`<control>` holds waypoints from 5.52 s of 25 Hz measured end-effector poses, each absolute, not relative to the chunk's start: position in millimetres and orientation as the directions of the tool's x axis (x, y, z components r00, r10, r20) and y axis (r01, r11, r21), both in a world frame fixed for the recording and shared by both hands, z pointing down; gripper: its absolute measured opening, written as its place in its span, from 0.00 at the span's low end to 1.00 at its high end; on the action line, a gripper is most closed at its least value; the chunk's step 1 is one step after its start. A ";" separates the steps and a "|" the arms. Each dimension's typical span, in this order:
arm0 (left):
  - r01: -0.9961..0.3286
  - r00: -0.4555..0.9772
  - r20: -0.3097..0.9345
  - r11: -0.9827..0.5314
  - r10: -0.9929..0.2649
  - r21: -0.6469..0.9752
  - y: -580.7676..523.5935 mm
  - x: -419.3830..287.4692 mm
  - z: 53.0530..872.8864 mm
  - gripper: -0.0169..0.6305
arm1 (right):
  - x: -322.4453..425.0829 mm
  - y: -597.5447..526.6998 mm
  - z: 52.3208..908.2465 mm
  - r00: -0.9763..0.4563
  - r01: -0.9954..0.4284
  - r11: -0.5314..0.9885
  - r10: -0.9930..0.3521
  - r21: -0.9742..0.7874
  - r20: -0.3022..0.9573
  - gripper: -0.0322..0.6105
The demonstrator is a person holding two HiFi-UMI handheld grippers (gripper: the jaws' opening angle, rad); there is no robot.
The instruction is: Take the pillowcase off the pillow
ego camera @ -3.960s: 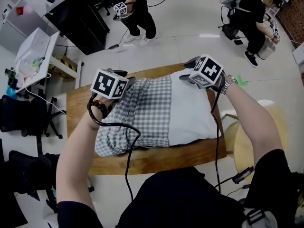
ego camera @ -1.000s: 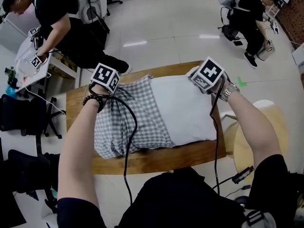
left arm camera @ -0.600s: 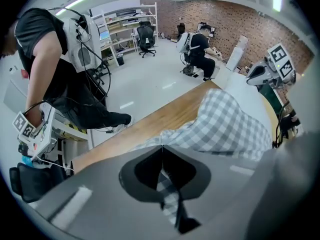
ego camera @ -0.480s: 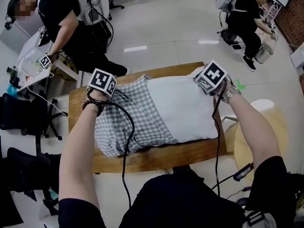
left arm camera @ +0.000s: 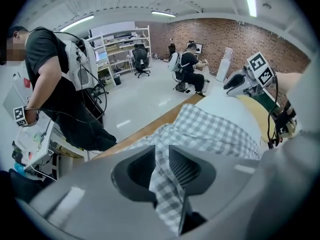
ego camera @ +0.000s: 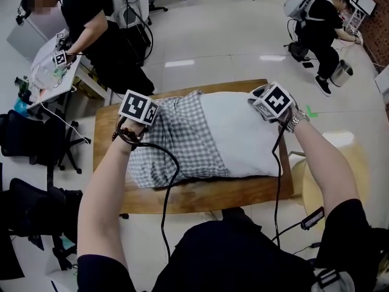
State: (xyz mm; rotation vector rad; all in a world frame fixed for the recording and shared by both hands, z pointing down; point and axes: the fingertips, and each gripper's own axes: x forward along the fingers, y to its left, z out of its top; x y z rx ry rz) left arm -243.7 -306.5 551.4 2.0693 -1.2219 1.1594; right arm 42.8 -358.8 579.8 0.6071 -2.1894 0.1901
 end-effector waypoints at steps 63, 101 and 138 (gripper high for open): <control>-0.979 0.198 0.725 -0.175 -0.659 0.108 -96.3 -235.2 650.7 0.04 | 26.6 -158.2 638.0 -0.408 -0.351 0.838 -0.538 0.418 0.738 0.06; -0.988 0.153 0.732 -0.081 -0.664 0.132 -90.1 -308.1 644.2 0.06 | 62.3 -150.6 621.9 -0.440 -0.405 0.869 -0.459 0.285 0.772 0.07; -0.953 0.227 0.658 -0.302 -0.718 0.000 -210.6 -264.3 521.9 0.24 | -10.4 -242.1 527.2 -0.647 -0.358 0.925 -0.342 0.124 0.682 0.37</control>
